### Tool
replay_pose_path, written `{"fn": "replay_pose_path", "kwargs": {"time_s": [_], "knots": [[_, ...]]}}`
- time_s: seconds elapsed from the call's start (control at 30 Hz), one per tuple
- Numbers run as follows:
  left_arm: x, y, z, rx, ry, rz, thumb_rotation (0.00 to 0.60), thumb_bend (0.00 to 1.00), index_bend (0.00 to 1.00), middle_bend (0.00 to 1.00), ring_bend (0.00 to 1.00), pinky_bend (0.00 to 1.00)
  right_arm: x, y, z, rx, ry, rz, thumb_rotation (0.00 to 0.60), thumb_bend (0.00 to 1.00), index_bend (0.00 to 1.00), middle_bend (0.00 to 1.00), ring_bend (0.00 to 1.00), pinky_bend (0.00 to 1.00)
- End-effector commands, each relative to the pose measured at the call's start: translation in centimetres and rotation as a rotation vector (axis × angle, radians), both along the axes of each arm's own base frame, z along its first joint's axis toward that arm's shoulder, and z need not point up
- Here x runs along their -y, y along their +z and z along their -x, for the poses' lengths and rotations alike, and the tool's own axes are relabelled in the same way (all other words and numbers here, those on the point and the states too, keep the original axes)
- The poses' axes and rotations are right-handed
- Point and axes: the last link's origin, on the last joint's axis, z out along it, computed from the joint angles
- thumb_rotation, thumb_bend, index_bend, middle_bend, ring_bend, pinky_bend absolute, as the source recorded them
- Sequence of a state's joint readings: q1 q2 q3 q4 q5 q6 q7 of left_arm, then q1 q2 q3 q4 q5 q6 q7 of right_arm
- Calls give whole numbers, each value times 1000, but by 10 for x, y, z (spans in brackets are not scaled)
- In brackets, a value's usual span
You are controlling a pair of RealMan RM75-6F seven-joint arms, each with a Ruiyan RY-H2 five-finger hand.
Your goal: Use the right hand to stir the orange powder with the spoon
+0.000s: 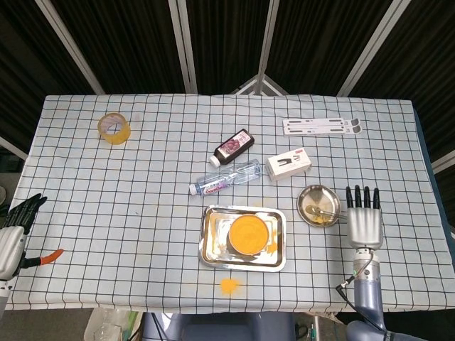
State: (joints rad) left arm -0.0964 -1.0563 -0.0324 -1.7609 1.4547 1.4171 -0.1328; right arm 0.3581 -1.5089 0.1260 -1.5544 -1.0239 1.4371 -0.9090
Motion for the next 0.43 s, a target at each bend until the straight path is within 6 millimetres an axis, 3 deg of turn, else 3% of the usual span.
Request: {"fn": "replay_pose_path", "kwargs": {"time_s": [0.03, 0.23, 0.43], "knots": [[1, 0, 0, -11, -5, 10, 600, 0, 0, 0, 0, 0, -30, 27, 6, 35, 68, -20, 600, 434, 0, 67, 0, 0], [3, 0, 2, -91, -36, 10, 600, 0, 0, 0, 0, 0, -87, 67, 16, 158, 160, -29, 600, 433, 0, 3, 0, 0], [5, -2, 2, -168, -67, -20, 600, 0, 0, 0, 0, 0, -128, 105, 15, 336, 219, 13, 600, 433, 0, 0, 0, 0]]}}
